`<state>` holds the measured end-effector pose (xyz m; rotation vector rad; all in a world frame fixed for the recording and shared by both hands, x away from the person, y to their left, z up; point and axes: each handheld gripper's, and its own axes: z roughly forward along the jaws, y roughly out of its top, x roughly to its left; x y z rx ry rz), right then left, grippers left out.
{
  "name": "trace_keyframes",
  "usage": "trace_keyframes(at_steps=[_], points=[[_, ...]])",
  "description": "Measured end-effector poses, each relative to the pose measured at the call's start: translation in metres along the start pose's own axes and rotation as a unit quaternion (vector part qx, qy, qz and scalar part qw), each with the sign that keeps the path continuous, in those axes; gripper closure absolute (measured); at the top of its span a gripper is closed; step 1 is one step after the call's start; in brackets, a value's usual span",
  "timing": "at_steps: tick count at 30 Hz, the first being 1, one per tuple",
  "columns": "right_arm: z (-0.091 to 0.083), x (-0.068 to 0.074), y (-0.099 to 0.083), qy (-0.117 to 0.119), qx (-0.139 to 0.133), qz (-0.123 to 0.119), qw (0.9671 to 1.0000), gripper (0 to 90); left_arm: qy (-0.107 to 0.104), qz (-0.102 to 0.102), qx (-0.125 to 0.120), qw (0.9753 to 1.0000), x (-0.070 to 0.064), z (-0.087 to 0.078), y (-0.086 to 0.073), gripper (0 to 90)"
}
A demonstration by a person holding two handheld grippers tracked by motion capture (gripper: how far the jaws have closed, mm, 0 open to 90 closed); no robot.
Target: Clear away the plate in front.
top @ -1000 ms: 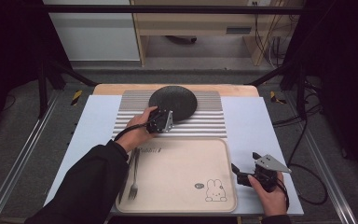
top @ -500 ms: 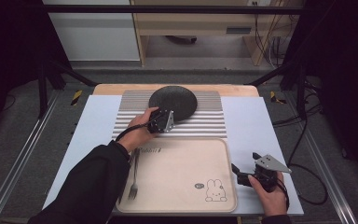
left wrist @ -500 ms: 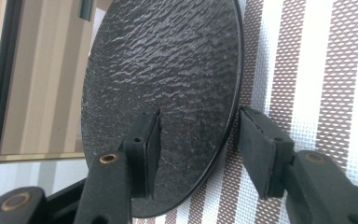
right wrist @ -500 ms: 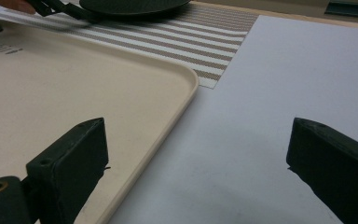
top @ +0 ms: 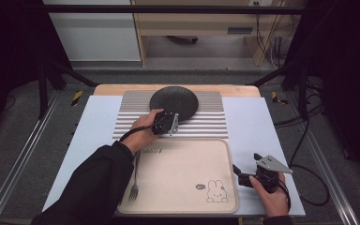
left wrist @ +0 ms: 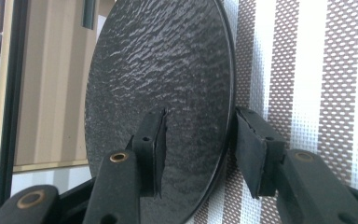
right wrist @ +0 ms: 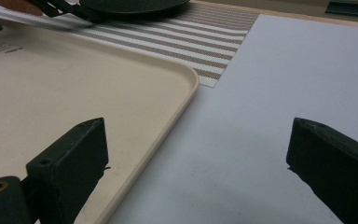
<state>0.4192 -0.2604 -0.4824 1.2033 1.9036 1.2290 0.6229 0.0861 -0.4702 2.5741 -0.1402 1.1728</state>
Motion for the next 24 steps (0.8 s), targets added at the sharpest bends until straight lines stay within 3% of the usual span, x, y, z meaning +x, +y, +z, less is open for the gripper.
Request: trace_keyframes(at_steps=[24], points=[[0.0002,-0.0001,-0.0004,0.002,0.002,0.001,1.0000,5.8,0.006,0.009,0.010,0.9999,-0.0037,0.0065,-0.0025,57.6]])
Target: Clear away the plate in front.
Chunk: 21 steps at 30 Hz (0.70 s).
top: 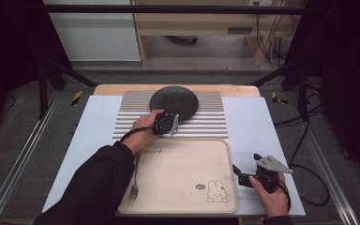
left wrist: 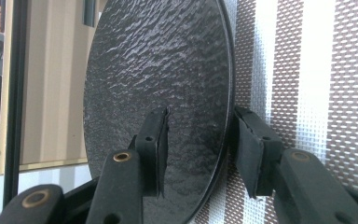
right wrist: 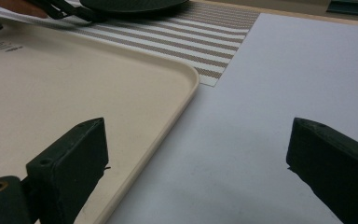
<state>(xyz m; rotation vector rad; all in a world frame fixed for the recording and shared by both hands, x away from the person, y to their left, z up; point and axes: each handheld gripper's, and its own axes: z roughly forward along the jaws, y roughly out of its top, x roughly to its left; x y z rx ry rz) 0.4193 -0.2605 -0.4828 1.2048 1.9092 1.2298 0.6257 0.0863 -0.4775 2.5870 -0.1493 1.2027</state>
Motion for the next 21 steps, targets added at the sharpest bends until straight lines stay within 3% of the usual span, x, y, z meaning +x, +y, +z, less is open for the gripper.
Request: trace_keyframes(at_steps=[12,18,21], points=[[-0.0001,-0.0004,-0.0002,-0.001,0.000,-0.001,1.0000,5.8,0.014,0.000,0.006,0.9999,-0.0032,0.0046,0.0010,64.4],[0.0000,-0.0006,-0.0002,0.000,0.000,0.000,1.0000,5.7,0.022,0.010,0.012,0.9996,-0.0053,0.0062,0.0030,66.8],[-0.0001,-0.0001,-0.0001,0.000,0.000,-0.001,1.0000,5.8,0.022,0.027,0.015,0.9993,-0.0074,0.0067,0.0037,70.1]])
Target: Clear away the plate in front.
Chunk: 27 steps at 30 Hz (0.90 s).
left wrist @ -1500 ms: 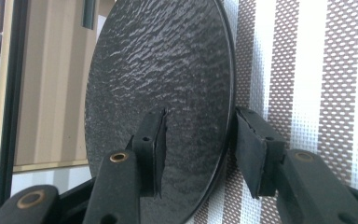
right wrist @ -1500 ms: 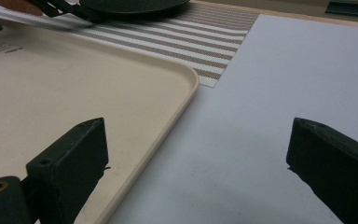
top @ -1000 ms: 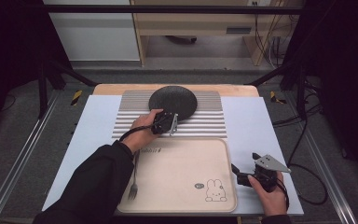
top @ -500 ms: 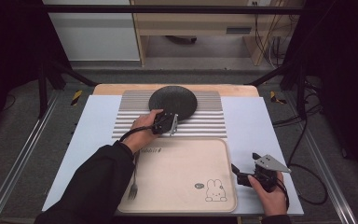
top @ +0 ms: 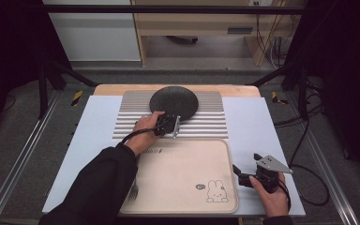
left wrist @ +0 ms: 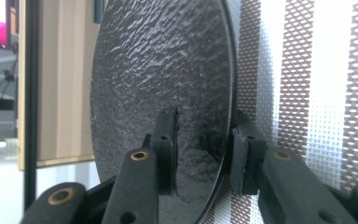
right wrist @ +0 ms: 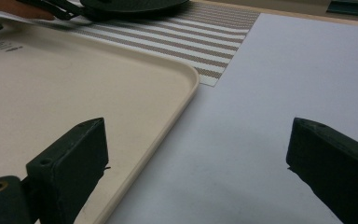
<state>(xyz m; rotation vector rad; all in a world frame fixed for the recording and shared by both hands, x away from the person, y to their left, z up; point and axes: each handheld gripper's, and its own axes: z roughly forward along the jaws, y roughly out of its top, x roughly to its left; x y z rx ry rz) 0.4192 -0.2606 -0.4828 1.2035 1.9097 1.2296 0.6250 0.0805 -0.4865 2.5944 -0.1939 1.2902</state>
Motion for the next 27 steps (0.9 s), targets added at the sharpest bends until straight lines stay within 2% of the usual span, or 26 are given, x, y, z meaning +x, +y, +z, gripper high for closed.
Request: trace_keyframes(at_steps=[3,11,17,21,24,27], points=[[0.0000,-0.0001,-0.0001,0.000,0.000,0.001,1.0000,5.9,-0.002,0.007,0.004,1.0000,-0.0017,0.0003,0.0013,75.3],[0.0004,0.0001,-0.0002,0.000,0.002,0.000,1.0000,5.9,0.001,0.011,0.006,0.9999,-0.0023,0.0008,0.0019,76.0],[0.0002,-0.0001,-0.0002,0.001,0.002,0.000,1.0000,5.9,0.004,0.010,-0.002,0.9999,-0.0027,0.0003,0.0007,76.9],[0.0000,-0.0008,-0.0002,0.001,0.000,0.000,1.0000,5.9,0.015,0.027,-0.001,0.9995,-0.0053,-0.0008,0.0031,79.0],[-0.0002,-0.0009,-0.0003,0.001,0.001,0.001,1.0000,5.9,0.025,0.022,-0.003,0.9994,-0.0058,-0.0015,0.0062,80.5],[0.0016,0.0005,-0.0004,0.004,0.008,-0.006,0.9999,6.0,0.038,0.027,-0.006,0.9989,-0.0052,-0.0026,0.0098,82.5]])
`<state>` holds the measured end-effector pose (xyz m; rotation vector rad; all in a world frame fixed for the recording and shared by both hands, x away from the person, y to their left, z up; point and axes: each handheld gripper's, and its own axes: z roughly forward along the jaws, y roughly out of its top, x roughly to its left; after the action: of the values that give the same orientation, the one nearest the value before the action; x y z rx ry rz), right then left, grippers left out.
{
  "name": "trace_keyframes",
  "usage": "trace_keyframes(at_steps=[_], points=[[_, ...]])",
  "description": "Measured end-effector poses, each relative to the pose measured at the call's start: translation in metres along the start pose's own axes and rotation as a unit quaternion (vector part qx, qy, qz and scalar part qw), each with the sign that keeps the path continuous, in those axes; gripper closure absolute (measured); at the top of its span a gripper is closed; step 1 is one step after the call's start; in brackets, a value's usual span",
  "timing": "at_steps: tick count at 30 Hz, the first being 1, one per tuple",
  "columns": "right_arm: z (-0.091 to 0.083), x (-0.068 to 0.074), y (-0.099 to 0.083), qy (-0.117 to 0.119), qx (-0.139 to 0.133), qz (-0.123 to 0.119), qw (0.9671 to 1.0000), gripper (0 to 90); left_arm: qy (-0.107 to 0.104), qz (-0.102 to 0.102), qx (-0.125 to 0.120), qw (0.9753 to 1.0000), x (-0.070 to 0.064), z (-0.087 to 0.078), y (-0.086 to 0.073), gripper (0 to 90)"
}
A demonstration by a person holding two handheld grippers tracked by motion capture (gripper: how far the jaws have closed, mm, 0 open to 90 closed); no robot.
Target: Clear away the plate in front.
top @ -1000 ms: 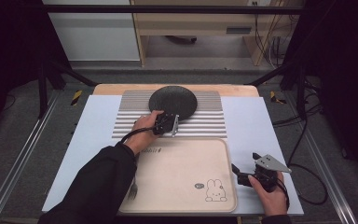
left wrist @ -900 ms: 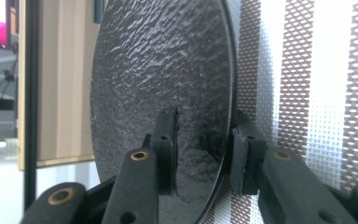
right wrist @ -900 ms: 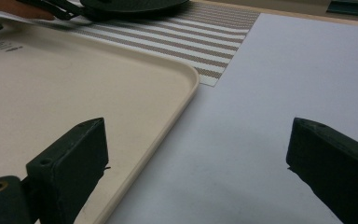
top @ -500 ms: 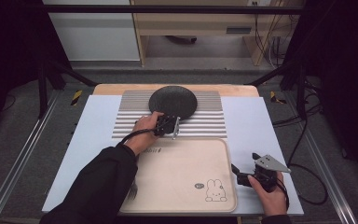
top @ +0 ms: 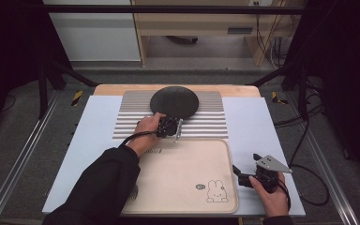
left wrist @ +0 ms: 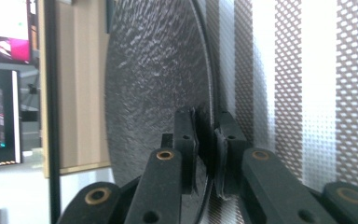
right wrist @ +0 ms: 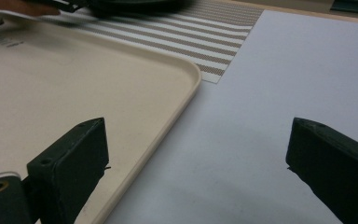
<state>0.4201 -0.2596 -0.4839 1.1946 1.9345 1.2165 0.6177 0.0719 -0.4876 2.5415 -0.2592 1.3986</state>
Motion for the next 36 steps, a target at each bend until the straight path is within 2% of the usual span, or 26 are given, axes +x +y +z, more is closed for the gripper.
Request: trace_keyframes(at_steps=[8,13,18,24,27,31,36], points=[[0.000,0.001,0.000,0.002,-0.001,-0.002,1.0000,6.0,0.015,0.002,0.006,0.9999,0.003,-0.002,0.005,85.3],[-0.001,0.000,0.001,0.003,-0.006,-0.001,1.0000,6.0,0.023,-0.011,0.004,0.9997,0.007,-0.004,0.007,86.8],[-0.002,0.000,0.001,0.003,-0.007,0.001,1.0000,6.0,0.027,0.005,0.012,0.9996,0.006,-0.003,0.010,87.2],[-0.002,-0.001,0.001,0.002,-0.010,0.003,0.9999,6.1,0.024,0.002,0.012,0.9996,0.008,-0.006,0.011,87.3],[-0.002,-0.002,0.001,0.002,-0.010,0.004,0.9999,6.1,0.020,-0.007,0.009,0.9997,0.011,-0.009,0.010,87.2],[-0.003,-0.002,0.001,0.003,-0.011,0.004,0.9999,6.1,0.016,0.001,0.013,0.9998,0.011,-0.015,0.011,87.1],[-0.004,-0.002,0.002,0.002,-0.016,0.008,0.9998,6.1,0.022,-0.003,0.004,0.9998,0.012,-0.029,0.012,86.9]])
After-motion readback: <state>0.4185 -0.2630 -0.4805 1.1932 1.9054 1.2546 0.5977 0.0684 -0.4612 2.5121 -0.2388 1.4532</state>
